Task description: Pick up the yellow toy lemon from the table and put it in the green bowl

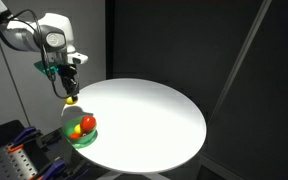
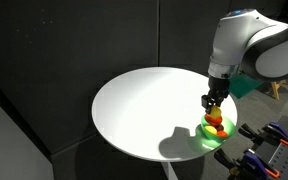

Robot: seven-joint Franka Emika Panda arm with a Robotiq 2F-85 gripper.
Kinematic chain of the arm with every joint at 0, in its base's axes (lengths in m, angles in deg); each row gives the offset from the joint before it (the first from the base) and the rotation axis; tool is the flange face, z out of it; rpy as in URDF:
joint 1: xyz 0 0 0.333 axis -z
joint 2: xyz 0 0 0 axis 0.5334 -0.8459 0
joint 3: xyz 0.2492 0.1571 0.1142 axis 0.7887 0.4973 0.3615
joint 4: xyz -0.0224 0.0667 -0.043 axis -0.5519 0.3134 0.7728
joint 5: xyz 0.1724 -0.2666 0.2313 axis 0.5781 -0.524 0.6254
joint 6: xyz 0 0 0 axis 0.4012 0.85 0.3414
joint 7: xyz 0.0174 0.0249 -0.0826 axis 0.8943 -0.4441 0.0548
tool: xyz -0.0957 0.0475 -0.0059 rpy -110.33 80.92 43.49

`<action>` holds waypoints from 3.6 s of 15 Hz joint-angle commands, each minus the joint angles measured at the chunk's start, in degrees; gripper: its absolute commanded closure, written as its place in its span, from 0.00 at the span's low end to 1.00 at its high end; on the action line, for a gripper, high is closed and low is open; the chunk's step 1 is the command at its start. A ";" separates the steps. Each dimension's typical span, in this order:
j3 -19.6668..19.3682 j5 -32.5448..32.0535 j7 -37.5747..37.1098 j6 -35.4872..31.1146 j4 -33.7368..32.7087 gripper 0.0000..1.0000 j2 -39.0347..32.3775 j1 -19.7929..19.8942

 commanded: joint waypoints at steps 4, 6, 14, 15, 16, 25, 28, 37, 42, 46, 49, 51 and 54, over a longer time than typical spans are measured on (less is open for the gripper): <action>1.41 -0.78 -0.28 -1.71 3.44 0.67 0.71 4.37; 1.76 -1.31 -0.89 -3.29 3.23 0.67 -1.26 4.92; 0.19 -8.69 -7.64 -18.74 3.13 0.67 -13.30 3.64; -0.03 -10.88 -9.70 -20.76 3.15 0.67 -14.84 3.71; -0.75 -12.99 -11.49 -21.87 3.15 0.17 -16.02 3.18; -0.45 -13.18 -10.27 -21.82 2.93 0.15 -17.59 3.33; -0.46 -13.18 -10.27 -21.82 2.93 0.15 -17.59 3.31; 2.06 -13.32 -14.29 -19.39 3.16 0.00 -10.07 2.16; 4.21 -8.18 -14.01 -12.82 3.17 0.00 -2.88 1.33; 5.06 -4.14 -16.23 -3.10 3.20 0.00 3.16 1.74; 5.55 0.87 -14.42 1.99 3.10 0.00 6.60 1.32; 5.89 3.37 -12.99 3.71 3.10 0.00 8.70 1.01; 6.96 3.36 -13.59 2.69 2.69 0.00 7.45 2.18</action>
